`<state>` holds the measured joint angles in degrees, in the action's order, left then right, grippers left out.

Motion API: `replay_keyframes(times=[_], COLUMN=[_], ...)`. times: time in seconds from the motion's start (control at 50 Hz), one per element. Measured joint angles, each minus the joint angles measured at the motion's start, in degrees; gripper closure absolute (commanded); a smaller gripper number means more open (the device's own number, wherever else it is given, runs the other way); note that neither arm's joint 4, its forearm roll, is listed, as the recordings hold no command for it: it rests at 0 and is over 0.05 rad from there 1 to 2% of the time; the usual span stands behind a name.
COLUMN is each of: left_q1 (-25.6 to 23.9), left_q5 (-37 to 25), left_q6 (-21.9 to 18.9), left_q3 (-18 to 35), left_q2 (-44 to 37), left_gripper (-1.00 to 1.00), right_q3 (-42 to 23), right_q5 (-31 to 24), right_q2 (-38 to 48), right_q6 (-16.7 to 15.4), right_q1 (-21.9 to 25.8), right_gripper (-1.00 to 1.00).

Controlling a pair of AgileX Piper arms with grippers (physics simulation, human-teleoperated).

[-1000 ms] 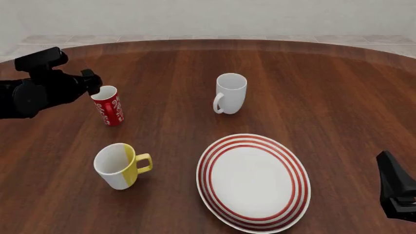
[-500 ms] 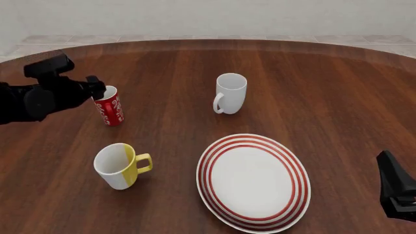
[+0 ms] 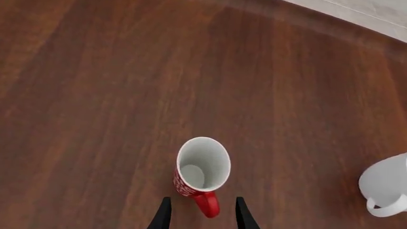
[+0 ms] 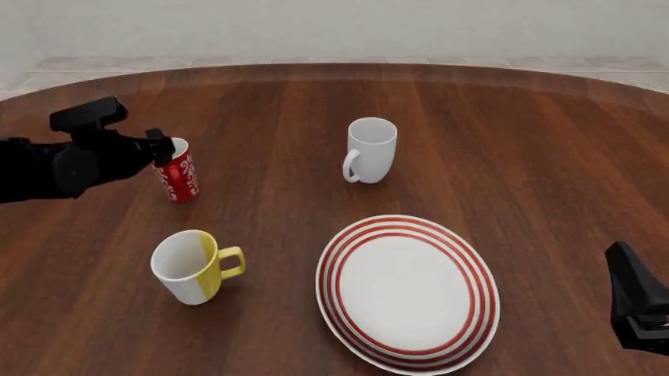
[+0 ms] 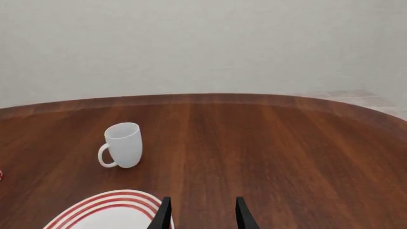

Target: Pick up the red mug and put it on the plate

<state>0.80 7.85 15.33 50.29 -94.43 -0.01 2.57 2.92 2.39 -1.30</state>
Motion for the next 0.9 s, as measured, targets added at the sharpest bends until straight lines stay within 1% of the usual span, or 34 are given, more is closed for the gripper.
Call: replay_keyframes(times=[0.9], left_q1=[-0.51], left_q5=[2.58], left_q6=[0.55], left_q3=[-0.29], left_q2=[-4.62], left_gripper=[-1.00], right_q3=[-0.06], right_q5=[2.33], right_q2=[2.38], right_q6=[-0.15], right_q1=[0.02], right_gripper=[-1.00])
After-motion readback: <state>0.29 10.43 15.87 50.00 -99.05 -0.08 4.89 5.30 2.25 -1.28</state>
